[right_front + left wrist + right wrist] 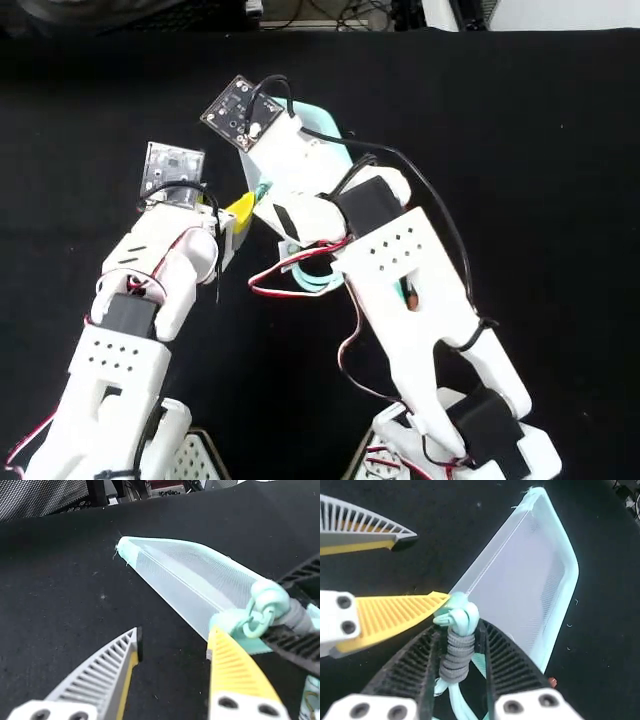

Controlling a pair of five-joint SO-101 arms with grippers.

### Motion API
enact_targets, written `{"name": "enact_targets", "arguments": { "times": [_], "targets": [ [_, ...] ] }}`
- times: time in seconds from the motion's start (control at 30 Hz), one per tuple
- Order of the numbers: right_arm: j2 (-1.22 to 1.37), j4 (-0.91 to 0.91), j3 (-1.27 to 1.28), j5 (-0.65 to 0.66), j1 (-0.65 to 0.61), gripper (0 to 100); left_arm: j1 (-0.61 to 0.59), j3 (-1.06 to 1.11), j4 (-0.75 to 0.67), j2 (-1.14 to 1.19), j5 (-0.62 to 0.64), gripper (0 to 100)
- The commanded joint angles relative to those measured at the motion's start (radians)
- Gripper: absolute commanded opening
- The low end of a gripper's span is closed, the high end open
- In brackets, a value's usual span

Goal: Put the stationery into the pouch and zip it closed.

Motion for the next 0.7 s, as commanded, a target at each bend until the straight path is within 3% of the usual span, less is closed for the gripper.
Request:
{"name": "enact_targets", "arguments": {
  "times": [0.0, 0.2, 0.53, 0.67],
  "targets": [
    [-0.007, 0.0, -0.058, 0.006, -0.011, 1.4, -0.005, -0.053, 0.025, -0.055, -0.005, 23],
    [-0.01, 0.002, -0.058, 0.006, -0.006, 1.4, 0.056, -0.045, 0.003, -0.058, -0.006, 23],
    [-0.015, 0.005, -0.056, 0.031, -0.005, 1.4, 0.053, -0.105, -0.018, 0.118, -0.008, 23],
    [-0.015, 0.005, -0.053, 0.032, -0.005, 1.4, 0.036, -0.117, -0.091, 0.187, -0.008, 23]
  ]
}}
